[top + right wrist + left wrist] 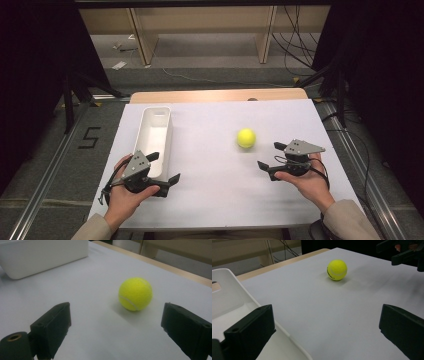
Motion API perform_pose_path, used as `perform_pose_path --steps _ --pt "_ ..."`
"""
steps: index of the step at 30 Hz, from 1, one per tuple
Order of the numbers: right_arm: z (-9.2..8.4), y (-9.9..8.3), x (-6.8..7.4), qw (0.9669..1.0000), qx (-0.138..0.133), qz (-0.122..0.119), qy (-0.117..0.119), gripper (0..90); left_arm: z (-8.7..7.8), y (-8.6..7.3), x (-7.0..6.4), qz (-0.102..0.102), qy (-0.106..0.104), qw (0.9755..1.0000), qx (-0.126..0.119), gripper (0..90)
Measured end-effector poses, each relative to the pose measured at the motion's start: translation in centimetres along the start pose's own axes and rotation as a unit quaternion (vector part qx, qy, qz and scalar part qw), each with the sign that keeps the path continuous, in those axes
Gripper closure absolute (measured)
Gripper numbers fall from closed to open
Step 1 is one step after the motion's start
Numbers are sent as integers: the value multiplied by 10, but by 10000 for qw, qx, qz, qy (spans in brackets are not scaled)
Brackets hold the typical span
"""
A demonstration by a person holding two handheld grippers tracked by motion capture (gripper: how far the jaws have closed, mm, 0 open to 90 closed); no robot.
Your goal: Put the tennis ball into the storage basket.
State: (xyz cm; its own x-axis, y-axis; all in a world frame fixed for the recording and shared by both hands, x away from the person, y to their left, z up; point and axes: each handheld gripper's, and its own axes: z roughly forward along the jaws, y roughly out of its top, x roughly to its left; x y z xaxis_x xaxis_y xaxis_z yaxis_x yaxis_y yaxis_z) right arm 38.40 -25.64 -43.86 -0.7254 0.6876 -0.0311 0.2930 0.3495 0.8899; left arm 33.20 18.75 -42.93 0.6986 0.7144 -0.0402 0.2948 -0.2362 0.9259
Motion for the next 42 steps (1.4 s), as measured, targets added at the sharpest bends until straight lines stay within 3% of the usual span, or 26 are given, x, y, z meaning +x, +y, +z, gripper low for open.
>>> perform_pose_path --steps 42 --pt "45 15 -16 9998 82 109 -143 82 -1 0 0 2 24 10000 -45 0"
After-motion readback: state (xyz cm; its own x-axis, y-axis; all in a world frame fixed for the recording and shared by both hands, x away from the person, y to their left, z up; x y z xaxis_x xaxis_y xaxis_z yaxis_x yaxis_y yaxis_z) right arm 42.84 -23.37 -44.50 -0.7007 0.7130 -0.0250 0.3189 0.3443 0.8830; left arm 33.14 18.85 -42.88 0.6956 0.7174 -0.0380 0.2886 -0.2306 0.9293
